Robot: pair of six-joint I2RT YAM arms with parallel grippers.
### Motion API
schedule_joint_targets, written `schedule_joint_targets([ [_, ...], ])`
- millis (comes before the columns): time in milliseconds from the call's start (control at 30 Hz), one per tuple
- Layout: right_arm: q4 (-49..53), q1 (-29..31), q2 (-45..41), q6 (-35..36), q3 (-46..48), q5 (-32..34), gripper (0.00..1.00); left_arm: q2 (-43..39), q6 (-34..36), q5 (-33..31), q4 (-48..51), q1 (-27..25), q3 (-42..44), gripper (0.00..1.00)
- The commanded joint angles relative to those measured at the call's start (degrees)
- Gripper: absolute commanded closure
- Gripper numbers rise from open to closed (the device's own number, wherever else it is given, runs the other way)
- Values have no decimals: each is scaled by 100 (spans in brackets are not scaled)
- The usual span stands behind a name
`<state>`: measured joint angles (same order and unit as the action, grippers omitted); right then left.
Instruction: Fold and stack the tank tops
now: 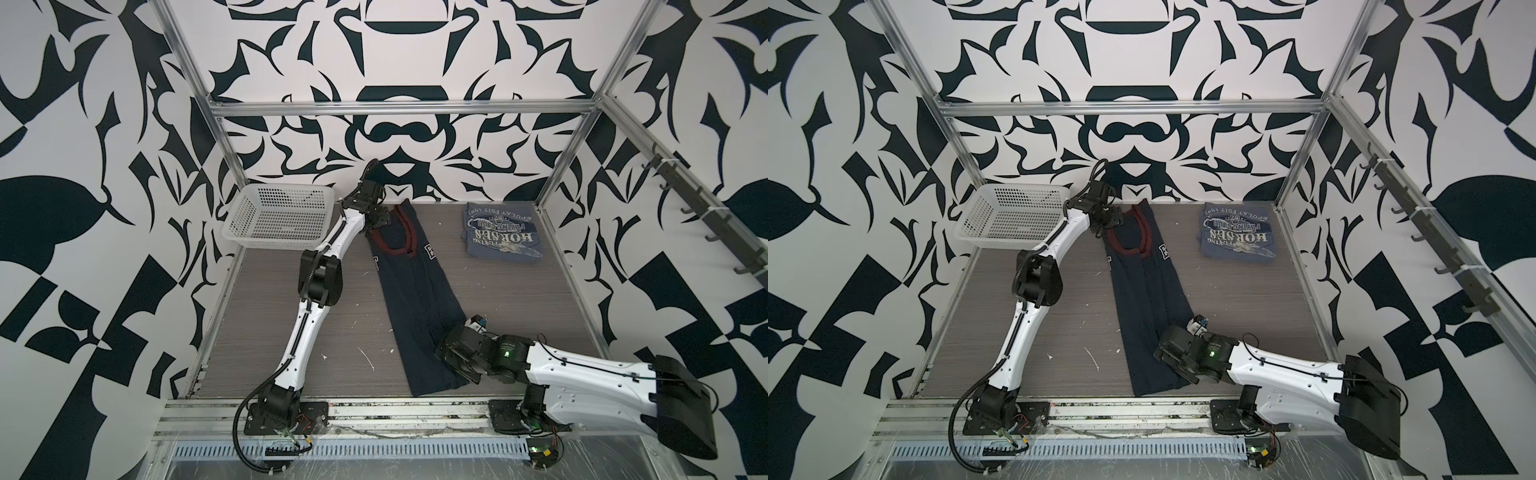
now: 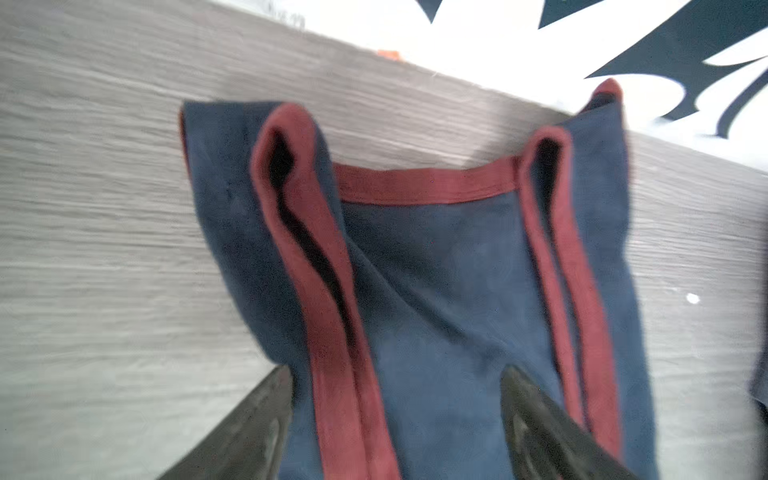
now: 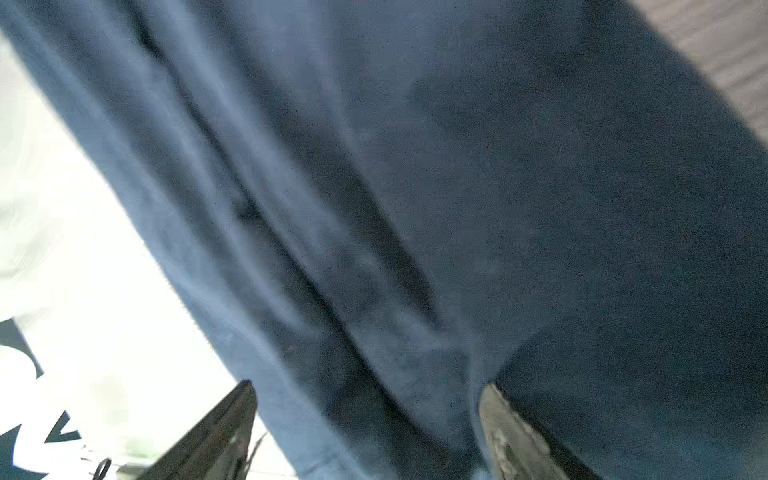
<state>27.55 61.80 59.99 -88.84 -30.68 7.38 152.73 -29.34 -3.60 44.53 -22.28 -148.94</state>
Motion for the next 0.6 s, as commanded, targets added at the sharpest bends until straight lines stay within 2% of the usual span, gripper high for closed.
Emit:
schedule_joint_targets([
  [0,852,68,-103,311,-617,788,11,-878,-167,-107,663,-86,-3,16],
  [67,1328,44,-330,514,-852,1079,11,-1297,-385,-153,989,-103,301,16],
  [100,1553,-1,-486,707,-962,1239,10,-1608,-489,-183,1103,-121,650,12],
  [200,2114,-436,-801,1385,-1216,1325,10,-2770,-777,-273,969,-216,2240,9],
  [233,2203,-730,-841,1690,-1261,1154,10,-3149,-883,-278,850,-253,2796,9],
  [367,2289,-2269,-726,3203,-1281,-300,12,-4988,-1501,-324,243,-587,5550,10],
  [467,2470,-3064,-435,4139,-1333,-804,13,-6078,-2016,-368,-245,-1199,7233,12],
  [567,2554,-3688,-155,4748,-1302,-1207,13,-6795,-2659,-236,-396,-2063,8409,13],
])
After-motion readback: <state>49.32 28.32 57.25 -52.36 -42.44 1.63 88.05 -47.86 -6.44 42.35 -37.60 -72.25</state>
